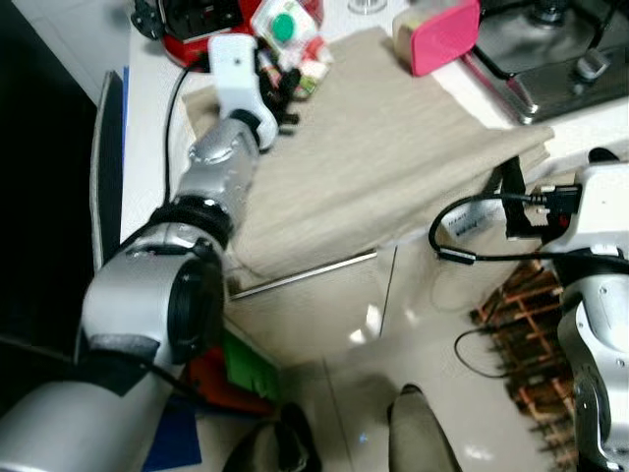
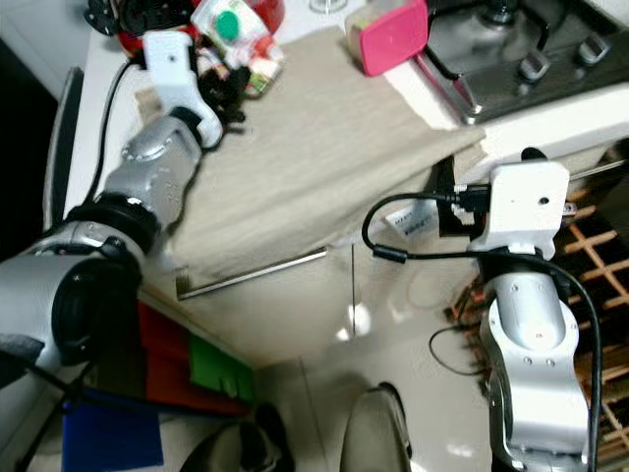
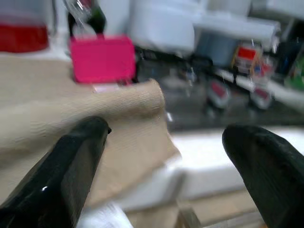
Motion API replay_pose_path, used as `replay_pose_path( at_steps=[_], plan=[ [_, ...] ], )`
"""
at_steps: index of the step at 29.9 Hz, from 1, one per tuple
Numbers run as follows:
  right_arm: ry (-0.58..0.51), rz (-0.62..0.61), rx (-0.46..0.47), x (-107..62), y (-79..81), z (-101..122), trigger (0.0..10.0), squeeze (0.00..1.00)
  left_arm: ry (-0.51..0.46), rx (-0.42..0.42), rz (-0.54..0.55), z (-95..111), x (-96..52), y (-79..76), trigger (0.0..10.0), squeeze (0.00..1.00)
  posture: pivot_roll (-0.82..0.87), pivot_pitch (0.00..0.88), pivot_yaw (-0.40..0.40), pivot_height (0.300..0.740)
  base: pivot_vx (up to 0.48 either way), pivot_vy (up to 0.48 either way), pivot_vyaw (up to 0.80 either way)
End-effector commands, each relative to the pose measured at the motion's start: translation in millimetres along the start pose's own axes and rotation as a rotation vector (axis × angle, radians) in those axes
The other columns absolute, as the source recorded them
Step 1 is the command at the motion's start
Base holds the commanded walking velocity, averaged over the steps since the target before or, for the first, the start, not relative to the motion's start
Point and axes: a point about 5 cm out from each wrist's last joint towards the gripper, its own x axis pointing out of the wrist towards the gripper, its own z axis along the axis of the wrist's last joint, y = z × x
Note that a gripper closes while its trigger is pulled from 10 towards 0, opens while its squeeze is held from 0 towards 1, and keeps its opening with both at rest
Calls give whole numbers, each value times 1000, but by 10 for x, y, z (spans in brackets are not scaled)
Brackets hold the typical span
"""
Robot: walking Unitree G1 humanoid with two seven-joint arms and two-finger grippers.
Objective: Restocking fridge
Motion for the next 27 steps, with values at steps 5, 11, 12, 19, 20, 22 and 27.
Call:
replay_pose_path(
  at_steps=[5, 11, 12, 19, 20, 22, 27],
  plan=[
    [-19, 87, 65, 56, 203, -23, 10000, 0, -123, 32, -44, 77, -57, -39, 0, 0, -364, 32, 85, 740, 0, 0, 0],
    [-66, 87, 126, 107, 265, 20, 10000, 0, -194, 88, -58, 84, -218, -92, 6196, 0, -294, 30, 61, 740, 0, 0, 0],
    [-103, 70, 151, 100, 263, 83, 10000, 0, -219, 100, -52, 104, -293, -111, 10000, 0, -274, 29, 55, 740, 0, 0, 0],
    [-173, 52, 163, 9, 316, 110, 10000, 0, -302, 208, -17, 102, -836, -389, 10000, 0, -186, 40, 57, 740, 0, 0, 0],
    [-174, 53, 168, 31, 337, 96, 10000, 0, -288, 218, -10, 60, -880, -400, 10000, 0, -176, 40, 62, 740, 0, 0, 0],
    [-173, 53, 178, 79, 374, 74, 10000, 0, -247, 236, -2, -21, -924, -414, 10000, 0, -168, 40, 69, 740, 0, 0, 0],
    [-152, 52, 193, 172, 434, -7, 10000, 0, -164, 262, 17, -141, -901, -387, 10000, 0, -167, 30, 91, 740, 0, 0, 0]
  ],
)
